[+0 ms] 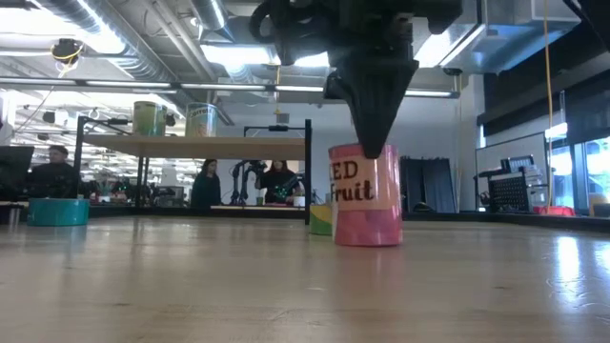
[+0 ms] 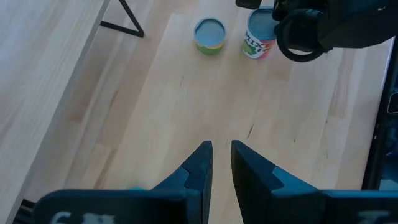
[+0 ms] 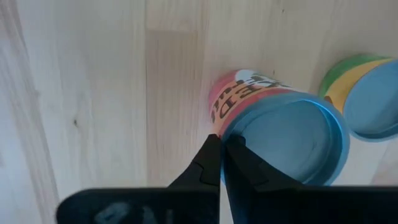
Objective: Pick and place cans onto a shelf
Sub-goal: Put the canned mixed fruits on the shelf
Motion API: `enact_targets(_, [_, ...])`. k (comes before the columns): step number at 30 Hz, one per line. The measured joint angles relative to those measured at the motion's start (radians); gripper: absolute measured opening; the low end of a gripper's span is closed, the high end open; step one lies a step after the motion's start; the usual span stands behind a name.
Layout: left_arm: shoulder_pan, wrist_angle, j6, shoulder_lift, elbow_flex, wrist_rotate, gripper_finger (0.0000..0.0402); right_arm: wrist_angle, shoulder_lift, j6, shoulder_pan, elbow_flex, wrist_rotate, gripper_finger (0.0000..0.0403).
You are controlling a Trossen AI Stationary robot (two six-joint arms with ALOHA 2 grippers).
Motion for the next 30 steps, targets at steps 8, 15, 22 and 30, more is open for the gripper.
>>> enact_targets(8, [0.000,0.000,0.001,0.000,0.000,0.001,0.0053,0.007,0.006,0.002,0.000,0.001,0.002,0.0014])
enact_targets(15, [0.000,0.000,0.001,0.000,0.000,0.014,0.0053,0.003,0.006,-0.001,0.002,0.007,-0.004,0.0055])
enact_targets(22, [0.000,-0.008,0.018,0.000,0.000,0.034,0.0053,-0.170,0.012,-0.007,0.007,0.148,-0.014,0.0083])
enact_targets(30, [0.000,0.030,0.280,0.001,-0.001,0.034,0.0053,-0.232,-0.046,-0.062,0.005,0.380,-0.054,0.0084])
